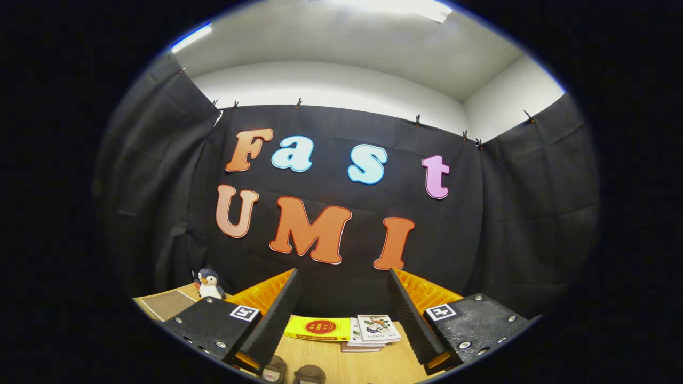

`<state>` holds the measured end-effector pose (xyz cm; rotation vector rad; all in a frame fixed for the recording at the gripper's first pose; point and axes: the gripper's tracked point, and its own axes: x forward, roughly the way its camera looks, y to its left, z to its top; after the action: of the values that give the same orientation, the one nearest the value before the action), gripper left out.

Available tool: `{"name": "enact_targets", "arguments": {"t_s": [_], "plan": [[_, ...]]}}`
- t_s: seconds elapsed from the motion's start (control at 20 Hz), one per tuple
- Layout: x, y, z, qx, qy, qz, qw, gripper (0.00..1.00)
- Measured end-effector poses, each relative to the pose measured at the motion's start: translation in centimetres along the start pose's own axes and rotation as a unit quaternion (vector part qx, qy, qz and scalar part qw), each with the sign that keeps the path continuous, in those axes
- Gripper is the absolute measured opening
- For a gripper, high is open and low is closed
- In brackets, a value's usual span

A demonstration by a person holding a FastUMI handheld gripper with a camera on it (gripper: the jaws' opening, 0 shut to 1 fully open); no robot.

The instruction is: Open the storage box then place both shoes into the box .Put the left shoe in first, then the right shoe, with the right side of both shoes facing outward in a uniform manner.

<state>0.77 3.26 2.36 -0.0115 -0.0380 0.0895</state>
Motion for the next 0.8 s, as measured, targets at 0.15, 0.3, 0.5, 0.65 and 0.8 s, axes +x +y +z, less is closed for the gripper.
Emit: {"name": "enact_targets", "arguments": {"t_s": [0.15, 0.3, 0.5, 0.65, 0.8], "plan": [[0.3, 1.4, 0.8, 0.005, -0.015, 0.018, 1.0, 0.97], [0.8, 3.1, -0.7, 0.022, 0.002, 0.046, 0.999, 0.97], [1.3, 5.0, -2.2, 0.032, 0.018, 0.069, 0.997, 0.97], [1.5, 7.3, -3.7, 0.042, 0.029, 0.095, 0.994, 0.97], [1.4, 9.9, -5.2, 0.042, 0.041, 0.12, 0.991, 0.97]]}}
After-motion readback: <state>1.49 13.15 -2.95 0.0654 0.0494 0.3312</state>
